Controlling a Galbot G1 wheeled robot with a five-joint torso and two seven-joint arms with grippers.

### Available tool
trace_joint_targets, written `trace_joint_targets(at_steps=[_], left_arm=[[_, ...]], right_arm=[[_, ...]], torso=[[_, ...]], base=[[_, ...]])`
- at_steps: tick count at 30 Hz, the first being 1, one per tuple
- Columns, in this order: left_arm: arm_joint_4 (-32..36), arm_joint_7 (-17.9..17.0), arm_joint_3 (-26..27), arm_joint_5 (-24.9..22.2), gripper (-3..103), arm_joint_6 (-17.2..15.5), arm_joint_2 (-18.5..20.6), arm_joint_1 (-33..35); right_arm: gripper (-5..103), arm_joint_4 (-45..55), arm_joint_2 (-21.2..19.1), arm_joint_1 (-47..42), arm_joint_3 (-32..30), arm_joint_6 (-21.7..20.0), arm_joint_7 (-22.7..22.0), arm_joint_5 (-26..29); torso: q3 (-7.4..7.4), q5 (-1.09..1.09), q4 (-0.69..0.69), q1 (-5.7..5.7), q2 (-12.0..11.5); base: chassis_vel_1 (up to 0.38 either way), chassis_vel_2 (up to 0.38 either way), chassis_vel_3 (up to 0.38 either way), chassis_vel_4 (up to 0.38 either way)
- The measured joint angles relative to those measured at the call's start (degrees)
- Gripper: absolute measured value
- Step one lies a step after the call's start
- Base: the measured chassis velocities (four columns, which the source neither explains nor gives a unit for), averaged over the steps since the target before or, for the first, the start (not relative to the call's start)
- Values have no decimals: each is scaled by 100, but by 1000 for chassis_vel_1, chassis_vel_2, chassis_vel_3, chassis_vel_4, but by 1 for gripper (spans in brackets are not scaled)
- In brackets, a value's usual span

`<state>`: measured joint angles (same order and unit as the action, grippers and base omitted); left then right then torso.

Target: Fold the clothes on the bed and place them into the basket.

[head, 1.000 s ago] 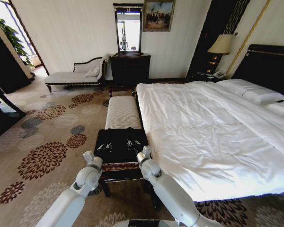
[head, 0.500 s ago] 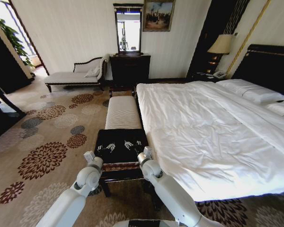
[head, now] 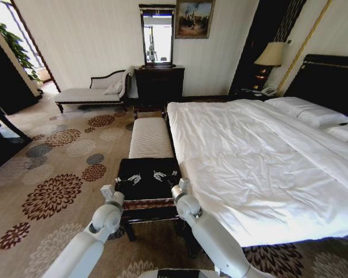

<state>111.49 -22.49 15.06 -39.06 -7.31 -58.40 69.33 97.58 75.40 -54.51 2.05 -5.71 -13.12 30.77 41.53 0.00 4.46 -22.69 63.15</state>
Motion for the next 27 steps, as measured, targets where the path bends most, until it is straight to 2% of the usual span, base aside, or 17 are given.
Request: trace_joint_targets(at_steps=[3,6,12,16,21,24,27], left_arm=[[-15,25,124,743,100,288,129,95],[56,34,277,947,100,404,169,261],[356,125,839,1073,100,524,112,876],[619,254,1342,1239,100,628,19,1499],[770,311,1630,1455,100,850,-190,1910],[915,417,1871,1678,100,1015,-370,2300],[1008,465,1960,1733,100,1079,-417,2466]], right_arm=[[100,181,-161,-204,-443,121,82,-297],[100,314,-304,-383,-733,219,115,-413],[100,782,-524,-1046,-1413,411,180,-542],[100,1161,-600,-1880,-2047,602,307,-685],[100,1500,-590,-2581,-2592,787,429,-786],[100,1873,-536,-3182,-3063,1023,584,-1113],[100,1998,-487,-3390,-3218,1092,629,-1154]], torso=[[0,0,1,0,0],[0,0,-1,0,0],[0,1,1,0,0],[-2,1,-1,1,1],[-1,0,1,1,1],[-1,-1,1,1,1],[-1,0,1,1,1]], base=[[0,0,0,0],[0,0,0,0],[0,0,0,0],[0,0,0,0],[0,0,0,0],[0,0,0,0],[0,0,0,0]])
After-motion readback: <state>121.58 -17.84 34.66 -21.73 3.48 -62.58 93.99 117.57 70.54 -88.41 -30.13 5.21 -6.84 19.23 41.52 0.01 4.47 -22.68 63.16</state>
